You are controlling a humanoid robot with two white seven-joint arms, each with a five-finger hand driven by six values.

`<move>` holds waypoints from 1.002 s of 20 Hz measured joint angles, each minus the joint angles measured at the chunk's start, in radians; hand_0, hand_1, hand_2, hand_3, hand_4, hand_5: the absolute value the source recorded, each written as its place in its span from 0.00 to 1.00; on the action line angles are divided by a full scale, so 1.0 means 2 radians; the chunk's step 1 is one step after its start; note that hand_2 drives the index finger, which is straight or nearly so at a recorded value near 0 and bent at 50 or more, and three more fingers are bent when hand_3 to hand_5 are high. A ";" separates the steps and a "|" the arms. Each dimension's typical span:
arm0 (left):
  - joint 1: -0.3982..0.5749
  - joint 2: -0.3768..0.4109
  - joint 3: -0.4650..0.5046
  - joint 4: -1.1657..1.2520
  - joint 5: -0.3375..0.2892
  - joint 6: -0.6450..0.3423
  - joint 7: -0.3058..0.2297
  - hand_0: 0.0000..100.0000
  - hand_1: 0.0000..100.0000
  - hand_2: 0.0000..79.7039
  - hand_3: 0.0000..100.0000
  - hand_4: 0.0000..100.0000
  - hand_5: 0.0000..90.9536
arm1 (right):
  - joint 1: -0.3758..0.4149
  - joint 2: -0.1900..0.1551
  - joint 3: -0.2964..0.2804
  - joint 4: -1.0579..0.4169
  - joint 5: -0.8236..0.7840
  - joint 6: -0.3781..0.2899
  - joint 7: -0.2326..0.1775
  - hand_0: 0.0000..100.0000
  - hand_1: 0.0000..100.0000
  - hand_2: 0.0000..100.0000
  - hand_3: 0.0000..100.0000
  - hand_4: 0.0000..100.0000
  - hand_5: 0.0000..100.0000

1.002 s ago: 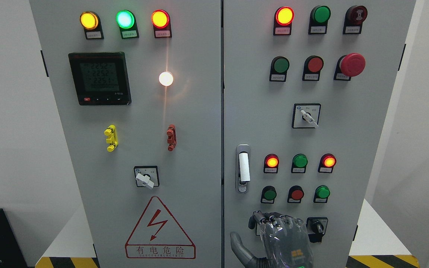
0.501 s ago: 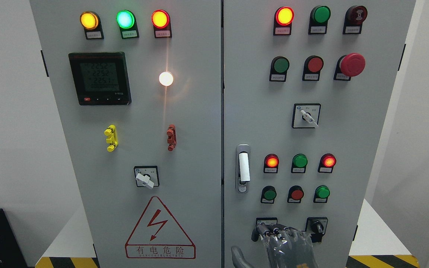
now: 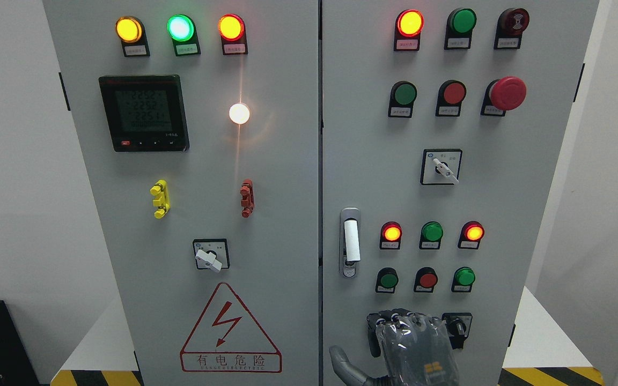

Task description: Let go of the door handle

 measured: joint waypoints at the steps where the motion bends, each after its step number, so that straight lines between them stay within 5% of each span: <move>1: 0.000 0.000 0.000 0.000 0.000 0.000 0.000 0.12 0.56 0.00 0.00 0.00 0.00 | -0.004 0.000 0.000 0.000 0.001 0.004 0.002 0.17 0.42 0.98 1.00 0.98 1.00; 20: 0.000 0.000 0.000 0.000 0.000 0.000 0.000 0.12 0.56 0.00 0.00 0.00 0.00 | -0.078 0.013 0.003 0.027 0.004 0.048 0.024 0.22 0.30 0.98 1.00 0.98 1.00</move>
